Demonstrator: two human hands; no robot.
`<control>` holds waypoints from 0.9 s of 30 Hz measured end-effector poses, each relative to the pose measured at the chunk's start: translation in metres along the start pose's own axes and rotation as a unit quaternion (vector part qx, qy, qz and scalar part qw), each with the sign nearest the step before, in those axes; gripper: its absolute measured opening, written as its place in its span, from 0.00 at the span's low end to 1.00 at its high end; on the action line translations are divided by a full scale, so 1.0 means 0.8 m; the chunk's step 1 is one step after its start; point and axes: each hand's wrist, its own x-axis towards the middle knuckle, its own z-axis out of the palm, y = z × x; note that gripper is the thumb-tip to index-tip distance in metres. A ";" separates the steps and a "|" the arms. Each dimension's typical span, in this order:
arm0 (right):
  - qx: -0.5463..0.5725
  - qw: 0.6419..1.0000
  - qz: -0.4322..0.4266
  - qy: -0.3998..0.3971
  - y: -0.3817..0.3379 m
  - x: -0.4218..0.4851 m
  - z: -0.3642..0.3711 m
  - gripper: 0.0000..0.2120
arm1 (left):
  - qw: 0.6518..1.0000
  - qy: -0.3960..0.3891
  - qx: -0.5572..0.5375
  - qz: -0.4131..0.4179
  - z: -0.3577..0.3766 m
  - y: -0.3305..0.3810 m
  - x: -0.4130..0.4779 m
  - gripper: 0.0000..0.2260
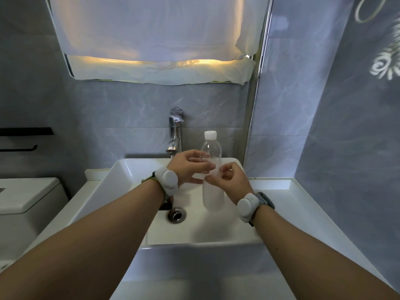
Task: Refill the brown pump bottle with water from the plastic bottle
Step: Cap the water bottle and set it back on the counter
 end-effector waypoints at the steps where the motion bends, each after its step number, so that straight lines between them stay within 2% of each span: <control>1: -0.003 1.000 -0.002 0.002 -0.005 0.001 -0.008 0.33 | 1.000 -0.002 -0.003 0.004 0.003 0.008 0.001 0.20; 4: -0.027 1.000 -0.008 0.009 -0.026 0.008 -0.041 0.26 | 1.000 -0.012 -0.004 0.017 0.020 0.032 0.011 0.21; 10: -0.049 0.997 -0.008 0.059 -0.058 0.021 -0.119 0.25 | 0.998 -0.051 -0.027 0.038 0.078 0.068 0.046 0.22; 14: -0.061 0.994 0.003 0.086 -0.061 0.024 -0.171 0.16 | 0.997 -0.068 -0.017 0.043 0.126 0.078 0.073 0.23; 20: -0.069 0.990 0.036 0.115 -0.041 0.034 -0.234 0.15 | 0.994 -0.095 0.019 0.040 0.190 0.074 0.117 0.26; 27: -0.045 0.985 0.093 0.136 0.016 0.049 -0.276 0.18 | 0.992 -0.118 0.042 0.017 0.246 0.034 0.164 0.29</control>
